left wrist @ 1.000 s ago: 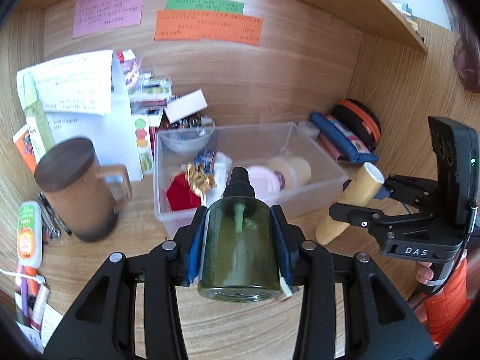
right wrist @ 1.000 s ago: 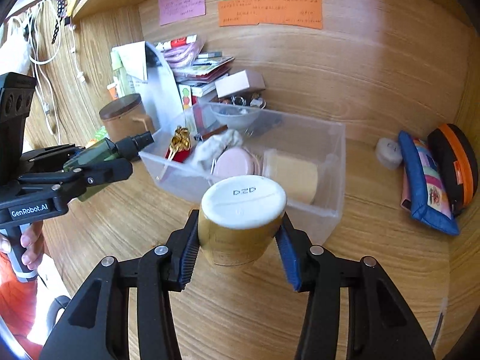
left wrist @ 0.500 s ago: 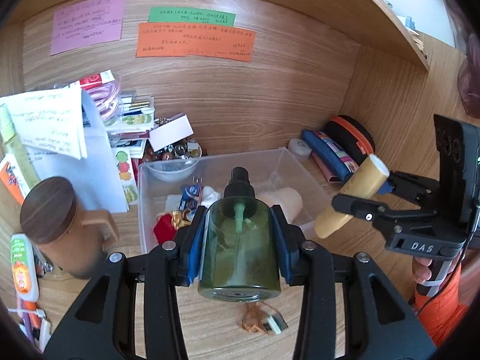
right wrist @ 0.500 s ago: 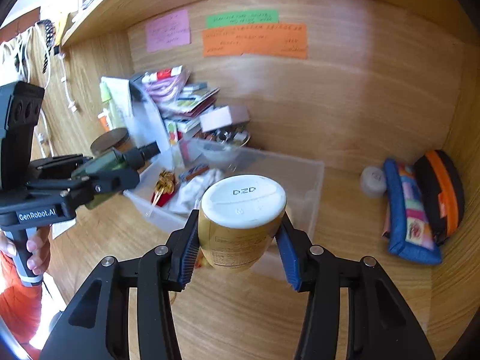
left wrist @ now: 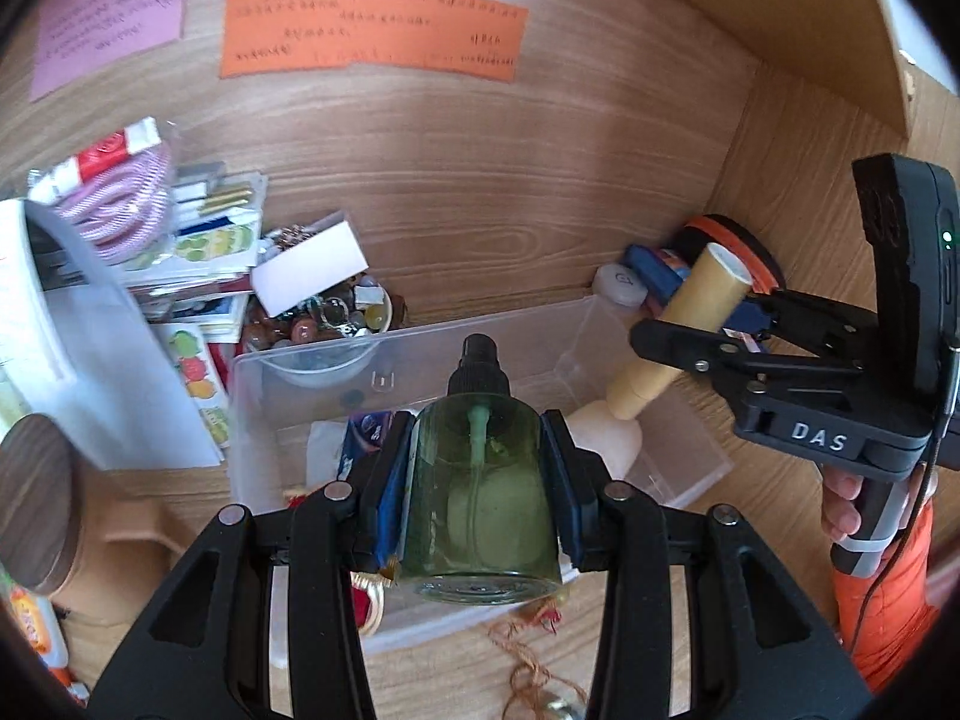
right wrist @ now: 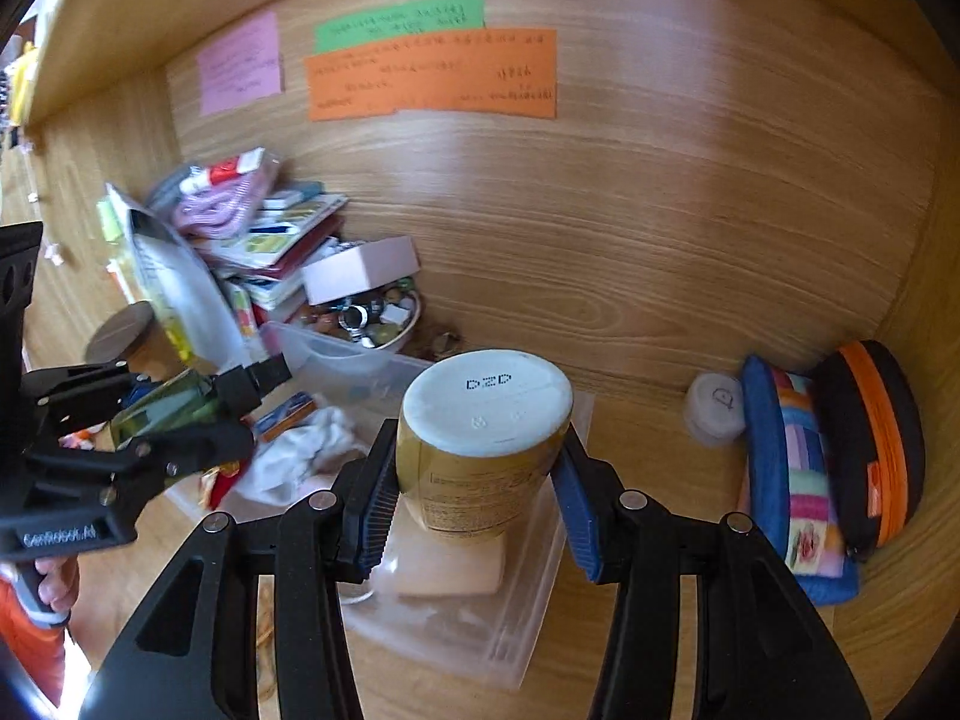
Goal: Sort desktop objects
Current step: 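Carry the green bottle and beige tube into the clear box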
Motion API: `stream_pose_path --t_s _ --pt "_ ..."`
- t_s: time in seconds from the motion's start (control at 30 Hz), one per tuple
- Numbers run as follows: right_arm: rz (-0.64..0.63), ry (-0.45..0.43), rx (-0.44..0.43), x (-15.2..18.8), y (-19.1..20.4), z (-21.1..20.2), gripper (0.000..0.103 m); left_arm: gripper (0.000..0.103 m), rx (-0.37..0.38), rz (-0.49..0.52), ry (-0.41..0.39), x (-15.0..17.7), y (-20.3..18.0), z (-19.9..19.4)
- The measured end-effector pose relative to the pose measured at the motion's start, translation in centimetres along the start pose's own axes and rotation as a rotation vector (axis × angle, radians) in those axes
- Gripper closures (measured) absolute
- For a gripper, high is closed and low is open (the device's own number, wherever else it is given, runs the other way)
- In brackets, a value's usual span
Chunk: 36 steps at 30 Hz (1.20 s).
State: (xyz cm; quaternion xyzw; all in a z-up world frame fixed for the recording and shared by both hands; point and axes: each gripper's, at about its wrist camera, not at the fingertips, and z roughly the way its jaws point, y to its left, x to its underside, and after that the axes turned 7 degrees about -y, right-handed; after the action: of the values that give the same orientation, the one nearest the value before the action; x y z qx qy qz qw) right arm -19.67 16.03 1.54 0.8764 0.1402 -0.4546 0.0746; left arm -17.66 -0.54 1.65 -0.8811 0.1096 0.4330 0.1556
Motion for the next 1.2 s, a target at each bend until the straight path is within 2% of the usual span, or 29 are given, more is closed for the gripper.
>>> stream_pose_path --t_s 0.27,0.53,0.9,1.0,1.13,1.2 --pt "-0.040 0.028 0.031 0.0 0.4 2.9 0.058 0.062 -0.014 0.034 0.077 -0.5 0.0 4.3" --pt "-0.057 0.070 0.050 0.7 0.5 5.1 0.058 0.062 -0.052 0.085 0.134 0.3 -0.3 6.6" --pt "-0.052 0.117 0.047 1.7 -0.2 6.8 0.058 0.062 -0.090 0.120 0.140 1.0 -0.3 7.5" --pt "-0.066 0.130 0.036 1.9 0.3 7.2 0.058 0.056 -0.096 0.138 0.135 1.2 -0.7 7.8" --pt "-0.073 0.120 0.037 1.7 0.4 6.9 0.058 0.043 -0.117 0.164 0.123 1.4 -1.0 7.9" --pt "-0.074 0.122 0.037 1.7 0.4 6.8 0.058 0.042 -0.118 0.164 0.123 1.3 -1.0 8.1"
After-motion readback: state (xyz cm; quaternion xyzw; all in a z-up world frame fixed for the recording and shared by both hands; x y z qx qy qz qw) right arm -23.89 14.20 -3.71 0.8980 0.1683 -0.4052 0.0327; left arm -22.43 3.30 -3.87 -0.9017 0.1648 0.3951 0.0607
